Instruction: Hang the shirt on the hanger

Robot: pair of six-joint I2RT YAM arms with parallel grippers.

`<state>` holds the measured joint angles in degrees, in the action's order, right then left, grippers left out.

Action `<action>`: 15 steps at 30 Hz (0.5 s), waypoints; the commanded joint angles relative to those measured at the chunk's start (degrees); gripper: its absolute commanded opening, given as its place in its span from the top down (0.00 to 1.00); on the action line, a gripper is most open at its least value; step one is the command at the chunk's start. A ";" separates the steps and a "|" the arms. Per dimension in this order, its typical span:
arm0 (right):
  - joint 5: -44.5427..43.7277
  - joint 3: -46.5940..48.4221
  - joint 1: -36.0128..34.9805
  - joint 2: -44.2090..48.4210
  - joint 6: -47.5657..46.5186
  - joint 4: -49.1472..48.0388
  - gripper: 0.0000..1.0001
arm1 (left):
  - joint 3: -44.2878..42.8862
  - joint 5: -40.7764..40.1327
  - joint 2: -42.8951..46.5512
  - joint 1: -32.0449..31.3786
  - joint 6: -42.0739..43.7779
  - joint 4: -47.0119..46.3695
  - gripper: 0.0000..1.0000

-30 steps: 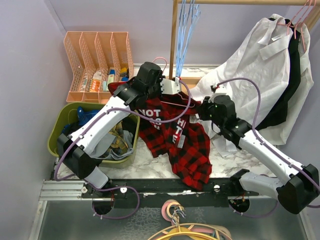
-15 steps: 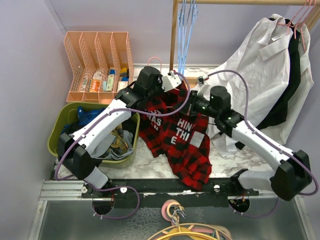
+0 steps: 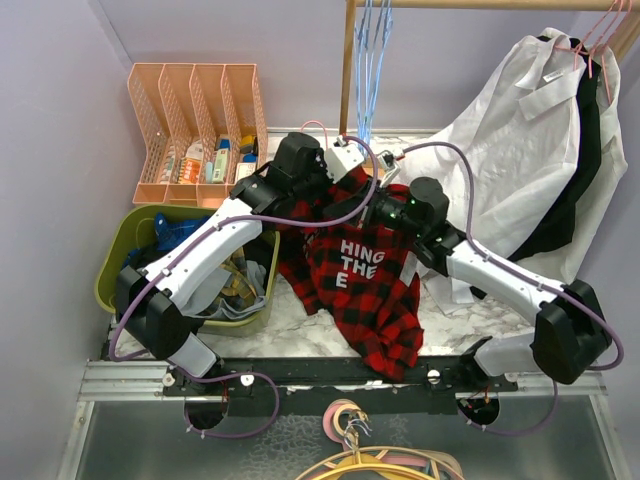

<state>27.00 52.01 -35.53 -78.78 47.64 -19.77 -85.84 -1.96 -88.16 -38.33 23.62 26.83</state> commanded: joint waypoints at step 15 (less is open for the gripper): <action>0.98 -7.06 -0.51 40.18 -51.62 20.40 0.01 | 1.29 14.51 6.61 0.99 15.45 8.05 1.00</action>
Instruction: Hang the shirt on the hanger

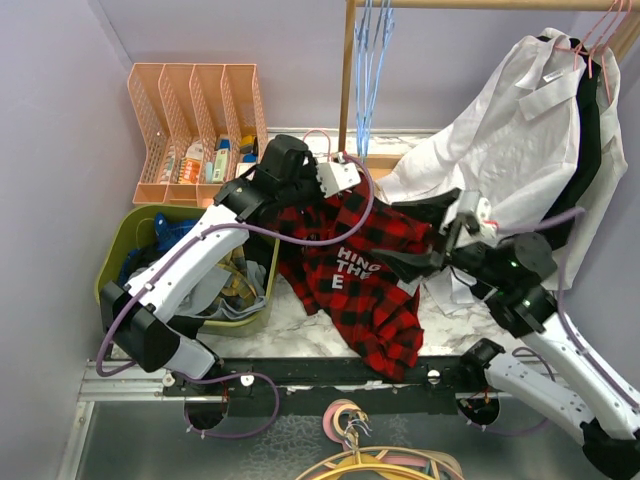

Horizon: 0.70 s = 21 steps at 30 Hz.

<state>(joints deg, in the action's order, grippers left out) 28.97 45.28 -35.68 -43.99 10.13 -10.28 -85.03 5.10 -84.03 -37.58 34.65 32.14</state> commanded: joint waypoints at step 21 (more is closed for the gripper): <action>-0.72 5.48 1.20 -5.62 -7.91 15.68 0.52 | 1.47 11.46 11.61 -1.88 15.87 9.26 1.00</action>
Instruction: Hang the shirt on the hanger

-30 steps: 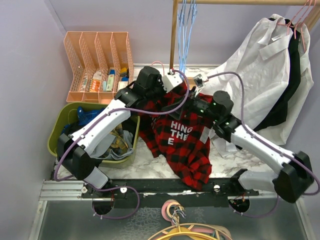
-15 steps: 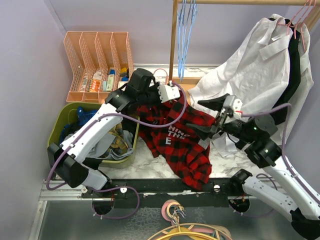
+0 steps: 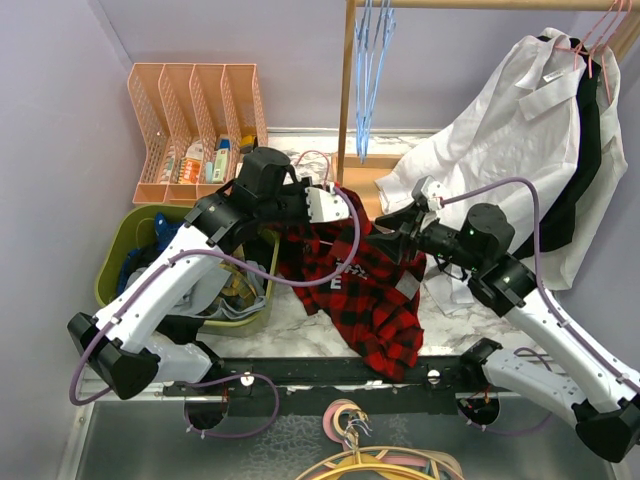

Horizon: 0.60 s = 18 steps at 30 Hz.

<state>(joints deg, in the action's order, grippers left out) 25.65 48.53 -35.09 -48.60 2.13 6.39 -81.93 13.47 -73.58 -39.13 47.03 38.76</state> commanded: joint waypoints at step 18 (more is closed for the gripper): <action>21.03 -0.28 4.21 -9.18 7.29 -10.20 0.54 | -6.71 5.87 0.45 -0.33 5.13 8.17 1.00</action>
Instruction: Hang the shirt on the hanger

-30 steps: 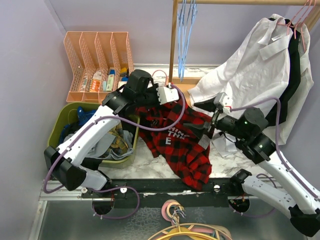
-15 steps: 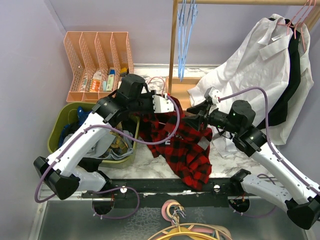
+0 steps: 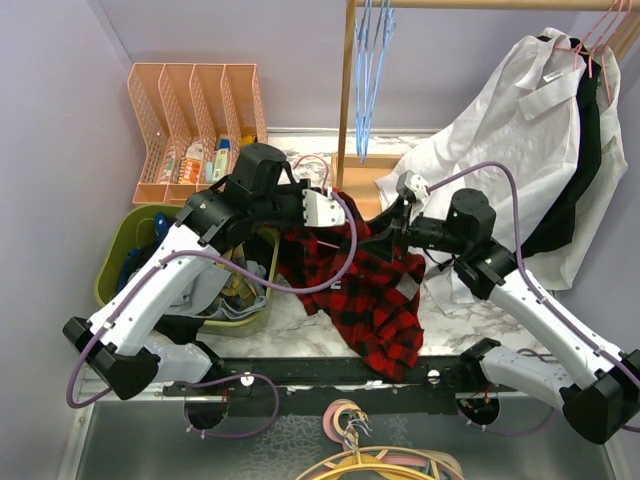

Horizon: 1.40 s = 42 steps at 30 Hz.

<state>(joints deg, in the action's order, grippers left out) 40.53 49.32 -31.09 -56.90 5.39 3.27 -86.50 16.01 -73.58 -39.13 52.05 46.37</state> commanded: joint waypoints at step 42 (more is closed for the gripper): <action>-20.80 -15.16 0.17 14.97 15.37 -3.86 0.99 | -1.17 -2.73 -3.67 0.19 -1.30 5.70 0.01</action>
<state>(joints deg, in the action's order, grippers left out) 32.23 37.04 -30.83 -48.69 18.65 -9.52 -88.51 17.43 -78.26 -39.99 51.83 50.81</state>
